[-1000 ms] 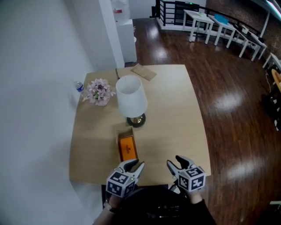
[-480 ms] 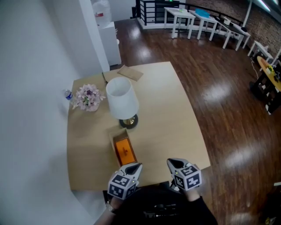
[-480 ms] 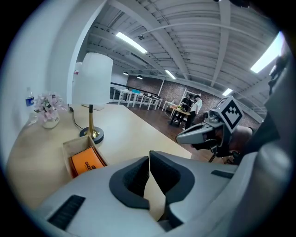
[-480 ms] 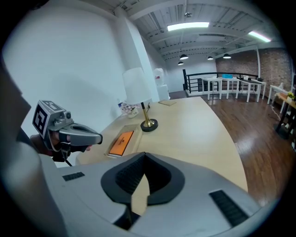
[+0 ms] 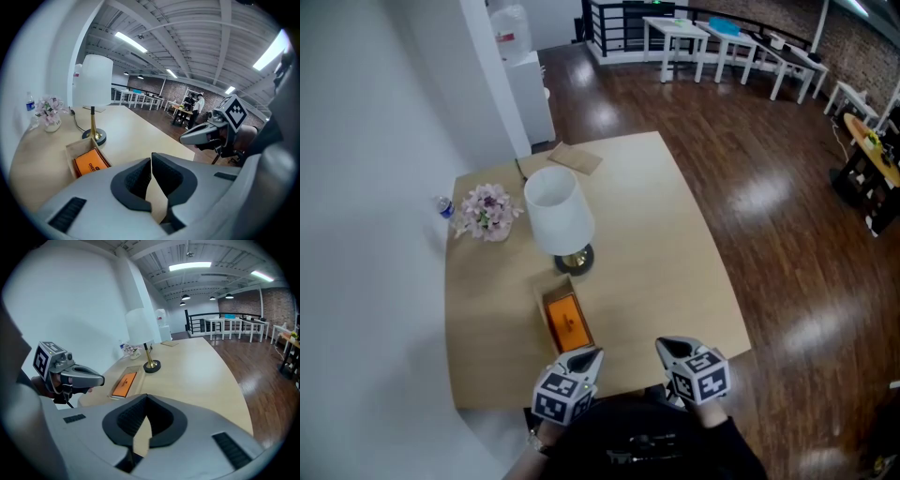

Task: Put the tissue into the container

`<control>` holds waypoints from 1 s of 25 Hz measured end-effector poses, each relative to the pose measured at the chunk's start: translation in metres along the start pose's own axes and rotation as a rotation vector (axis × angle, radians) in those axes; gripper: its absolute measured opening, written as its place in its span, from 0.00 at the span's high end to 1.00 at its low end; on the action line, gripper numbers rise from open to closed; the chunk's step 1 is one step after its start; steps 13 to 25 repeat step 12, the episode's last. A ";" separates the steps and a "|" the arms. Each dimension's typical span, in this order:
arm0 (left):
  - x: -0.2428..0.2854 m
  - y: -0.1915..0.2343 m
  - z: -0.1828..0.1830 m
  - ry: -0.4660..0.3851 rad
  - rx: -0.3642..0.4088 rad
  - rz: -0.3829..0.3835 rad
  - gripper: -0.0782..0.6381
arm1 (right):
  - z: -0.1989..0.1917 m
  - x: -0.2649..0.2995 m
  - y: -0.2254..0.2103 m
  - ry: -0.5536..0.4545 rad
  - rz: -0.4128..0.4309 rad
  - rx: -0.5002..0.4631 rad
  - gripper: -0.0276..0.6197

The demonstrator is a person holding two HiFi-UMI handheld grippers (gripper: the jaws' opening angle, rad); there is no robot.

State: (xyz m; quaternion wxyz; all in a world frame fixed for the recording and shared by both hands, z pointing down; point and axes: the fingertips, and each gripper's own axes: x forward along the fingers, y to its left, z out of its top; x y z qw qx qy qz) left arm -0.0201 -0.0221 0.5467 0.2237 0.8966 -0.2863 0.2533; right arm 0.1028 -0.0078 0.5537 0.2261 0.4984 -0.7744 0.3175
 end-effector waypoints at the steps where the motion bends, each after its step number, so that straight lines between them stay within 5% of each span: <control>1: 0.000 0.000 0.000 -0.001 0.002 0.003 0.88 | 0.000 0.000 0.000 -0.001 0.001 -0.001 0.95; 25: 0.003 -0.006 0.001 -0.002 0.006 0.018 0.88 | 0.000 -0.002 -0.005 -0.004 0.017 -0.007 0.95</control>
